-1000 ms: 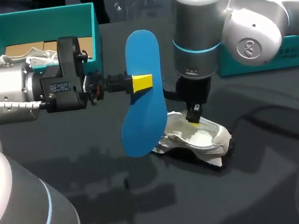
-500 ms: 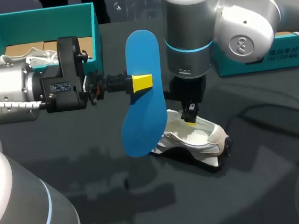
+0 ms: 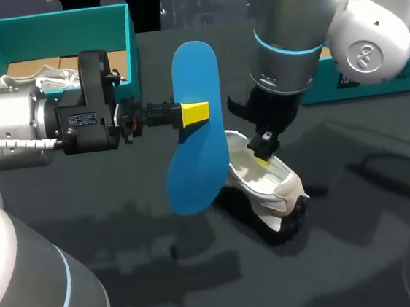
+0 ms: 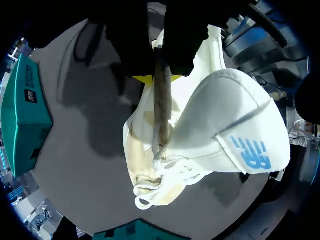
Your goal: Take the shoe out of the shoebox, open the shoe tongue, remove and reinsert the insole, then place the shoe into the shoebox
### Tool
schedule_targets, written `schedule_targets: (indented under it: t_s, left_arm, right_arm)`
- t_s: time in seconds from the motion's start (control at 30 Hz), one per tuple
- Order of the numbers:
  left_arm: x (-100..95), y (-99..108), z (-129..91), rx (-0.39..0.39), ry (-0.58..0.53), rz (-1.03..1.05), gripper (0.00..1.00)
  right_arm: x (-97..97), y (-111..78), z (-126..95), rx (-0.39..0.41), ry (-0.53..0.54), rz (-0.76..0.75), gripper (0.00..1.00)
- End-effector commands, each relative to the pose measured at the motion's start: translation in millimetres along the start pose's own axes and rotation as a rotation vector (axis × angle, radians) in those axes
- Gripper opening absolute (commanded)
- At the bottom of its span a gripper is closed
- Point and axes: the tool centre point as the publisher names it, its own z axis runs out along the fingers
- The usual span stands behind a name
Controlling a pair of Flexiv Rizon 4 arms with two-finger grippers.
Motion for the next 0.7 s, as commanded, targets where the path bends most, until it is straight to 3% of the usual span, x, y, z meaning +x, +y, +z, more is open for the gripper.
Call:
schedule_targets:
  t_s: [0.03, 0.13, 0.5, 0.7]
  left_arm:
    - [1.0, 1, 1, 0.002, -0.002, 0.0, 0.0]
    - [1.0, 1, 1, 0.002, -0.002, 0.0, 0.0]
    - [1.0, 1, 1, 0.002, -0.002, 0.0, 0.0]
    - [1.0, 1, 1, 0.002, -0.002, 0.0, 0.0]
  right_arm:
    - [6.6, -11.0, -1, -0.121, -0.045, 0.308, 0.0]
    - [15.2, -9.5, 0, -0.128, -0.084, 0.493, 0.0]
    - [15.2, -9.5, 0, -0.128, -0.084, 0.493, 0.0]
    - [22.1, -4.9, 13, -0.157, -0.113, 0.57, 0.0]
